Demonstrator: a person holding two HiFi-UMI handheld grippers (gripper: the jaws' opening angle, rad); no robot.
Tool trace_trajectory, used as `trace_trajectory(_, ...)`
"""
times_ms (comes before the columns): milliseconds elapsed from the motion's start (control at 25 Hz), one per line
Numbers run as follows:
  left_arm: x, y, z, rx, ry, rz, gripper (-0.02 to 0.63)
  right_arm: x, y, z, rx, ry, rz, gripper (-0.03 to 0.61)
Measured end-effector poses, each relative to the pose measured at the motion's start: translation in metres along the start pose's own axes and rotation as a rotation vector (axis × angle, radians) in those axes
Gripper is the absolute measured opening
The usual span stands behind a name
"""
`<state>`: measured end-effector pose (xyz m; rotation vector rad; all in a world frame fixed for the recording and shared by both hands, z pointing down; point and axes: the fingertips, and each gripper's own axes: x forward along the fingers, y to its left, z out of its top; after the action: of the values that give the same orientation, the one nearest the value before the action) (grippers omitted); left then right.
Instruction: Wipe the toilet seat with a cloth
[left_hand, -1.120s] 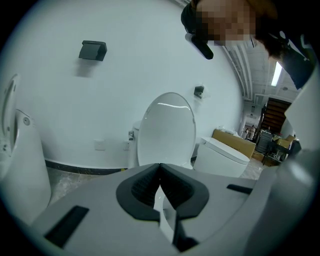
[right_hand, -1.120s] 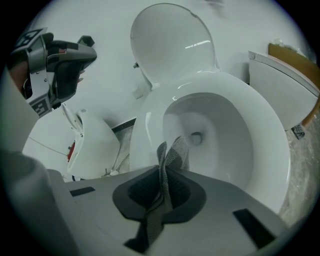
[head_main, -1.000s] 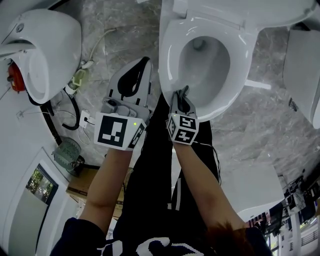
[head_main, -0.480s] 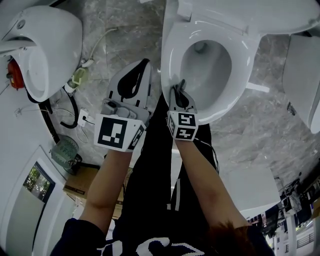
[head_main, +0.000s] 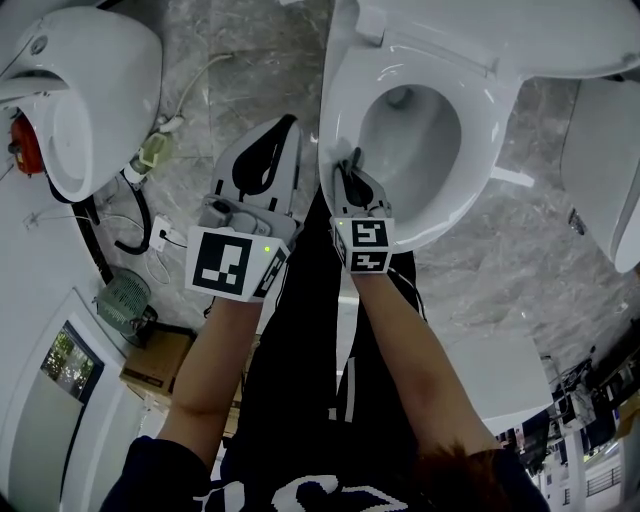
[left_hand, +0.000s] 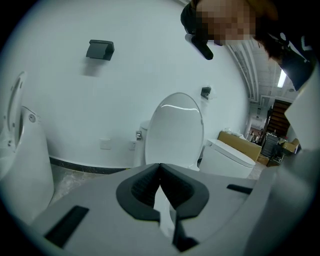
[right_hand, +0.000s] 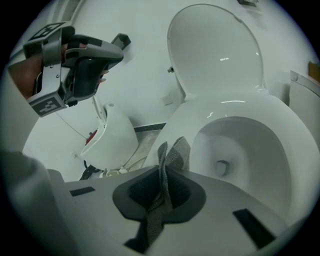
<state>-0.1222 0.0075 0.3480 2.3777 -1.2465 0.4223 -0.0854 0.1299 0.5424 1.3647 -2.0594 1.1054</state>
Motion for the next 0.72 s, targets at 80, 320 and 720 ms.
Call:
trace_trajectory(80,0.002,0.0,0.0,-0.003,-0.002,0.001,0.011,0.003,0.0,0.003,-0.019,-0.002,0.009,0.027)
trace_trajectory(320,0.008,-0.001,0.004,-0.005,-0.004,-0.007,0.011,0.008,0.0,0.014,-0.05,-0.014,0.028,0.027)
trace_trajectory(720,0.015,0.006,0.005,-0.012,0.002,0.0,0.011,0.019,0.004,0.034,-0.214,-0.023,0.137,0.028)
